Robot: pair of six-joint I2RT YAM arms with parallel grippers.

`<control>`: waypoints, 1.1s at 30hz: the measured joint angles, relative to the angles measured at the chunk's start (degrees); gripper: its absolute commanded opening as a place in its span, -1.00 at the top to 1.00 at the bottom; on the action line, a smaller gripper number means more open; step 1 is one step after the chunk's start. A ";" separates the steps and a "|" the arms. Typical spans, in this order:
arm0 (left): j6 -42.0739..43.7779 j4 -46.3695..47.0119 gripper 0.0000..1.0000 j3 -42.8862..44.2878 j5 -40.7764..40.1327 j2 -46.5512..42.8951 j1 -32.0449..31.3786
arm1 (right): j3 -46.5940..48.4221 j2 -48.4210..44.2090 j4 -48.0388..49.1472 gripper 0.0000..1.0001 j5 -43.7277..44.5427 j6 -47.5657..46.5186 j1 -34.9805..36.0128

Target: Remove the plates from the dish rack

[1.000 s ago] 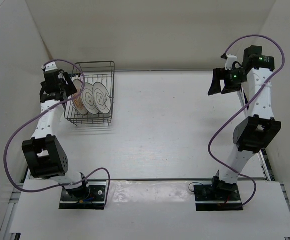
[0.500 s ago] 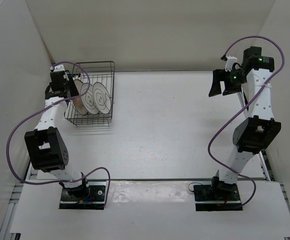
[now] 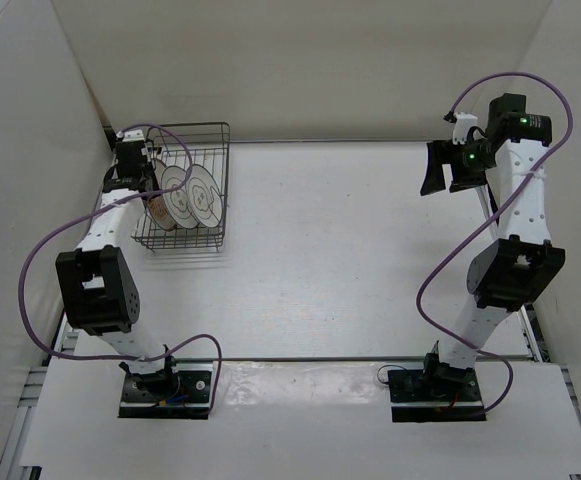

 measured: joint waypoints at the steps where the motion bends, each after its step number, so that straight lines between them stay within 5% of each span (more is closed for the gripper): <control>1: 0.22 0.02 0.29 0.00 -0.39 0.00 -0.09 | 0.00 -0.09 0.00 -0.80 0.02 0.02 0.00; 11: 5.03 0.57 0.64 0.02 -2.75 -0.02 -1.73 | 0.00 -0.15 0.00 -0.80 0.26 0.04 0.00; 33: 26.67 11.65 0.73 3.32 -13.60 -3.39 -11.34 | -0.04 -0.15 0.00 -0.80 0.66 0.07 0.00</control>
